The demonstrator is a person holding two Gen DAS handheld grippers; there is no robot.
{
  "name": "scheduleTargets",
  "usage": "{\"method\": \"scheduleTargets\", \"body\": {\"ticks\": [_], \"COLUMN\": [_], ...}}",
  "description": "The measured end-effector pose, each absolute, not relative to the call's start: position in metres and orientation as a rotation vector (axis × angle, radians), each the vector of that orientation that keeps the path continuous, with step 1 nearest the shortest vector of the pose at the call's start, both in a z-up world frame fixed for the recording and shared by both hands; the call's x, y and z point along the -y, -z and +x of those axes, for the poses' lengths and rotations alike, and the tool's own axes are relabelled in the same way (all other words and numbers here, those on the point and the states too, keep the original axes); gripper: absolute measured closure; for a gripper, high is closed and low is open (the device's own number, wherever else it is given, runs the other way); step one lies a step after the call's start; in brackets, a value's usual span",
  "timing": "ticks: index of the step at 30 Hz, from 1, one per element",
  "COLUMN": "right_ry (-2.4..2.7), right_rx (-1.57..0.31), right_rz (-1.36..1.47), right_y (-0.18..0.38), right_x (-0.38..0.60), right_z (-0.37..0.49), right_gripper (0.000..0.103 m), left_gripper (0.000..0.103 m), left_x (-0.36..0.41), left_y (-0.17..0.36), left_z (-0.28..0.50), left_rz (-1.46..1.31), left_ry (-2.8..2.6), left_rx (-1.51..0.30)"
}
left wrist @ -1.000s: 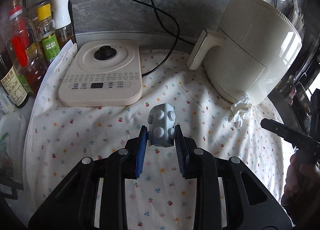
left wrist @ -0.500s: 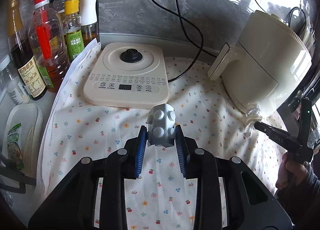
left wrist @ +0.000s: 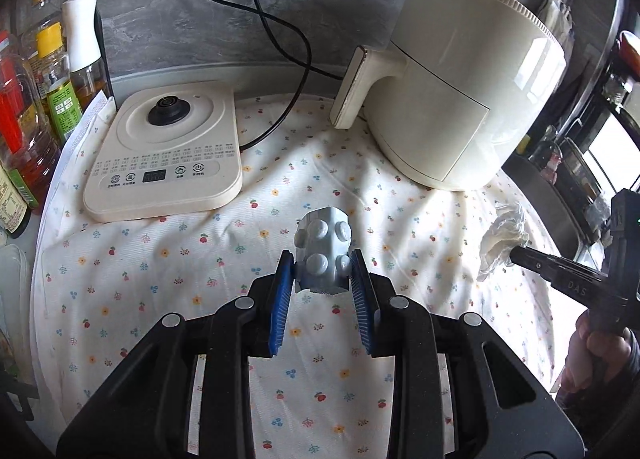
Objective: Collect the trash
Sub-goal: 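Carry the white toy block and white tissue down over the bin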
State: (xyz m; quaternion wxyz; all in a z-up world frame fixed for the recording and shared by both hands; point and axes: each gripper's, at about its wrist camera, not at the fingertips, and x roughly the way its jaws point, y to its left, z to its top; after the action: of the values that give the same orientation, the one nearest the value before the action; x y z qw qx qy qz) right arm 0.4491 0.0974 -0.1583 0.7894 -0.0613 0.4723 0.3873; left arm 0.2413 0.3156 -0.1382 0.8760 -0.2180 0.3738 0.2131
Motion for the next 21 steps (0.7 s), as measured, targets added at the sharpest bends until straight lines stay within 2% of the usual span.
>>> {"method": "scheduleTargets", "body": {"ticks": [10,21], "right_ry": [-0.525,-0.273], "right_rx": [-1.025,-1.008], "right_rz": [0.002,0.101], "right_y": [0.144,0.139], "right_x": [0.033,0.162], "right_z": [0.413,0.384], "right_gripper": [0.096,0.095], "left_gripper": [0.074,0.074], "left_x": [-0.25,-0.144], "left_y": [0.159,0.161], "left_z": [0.288,0.331], "left_rz": [-0.378,-0.294], "left_ry": [-0.158,0.076], "left_rx": [-0.849,-0.875]}}
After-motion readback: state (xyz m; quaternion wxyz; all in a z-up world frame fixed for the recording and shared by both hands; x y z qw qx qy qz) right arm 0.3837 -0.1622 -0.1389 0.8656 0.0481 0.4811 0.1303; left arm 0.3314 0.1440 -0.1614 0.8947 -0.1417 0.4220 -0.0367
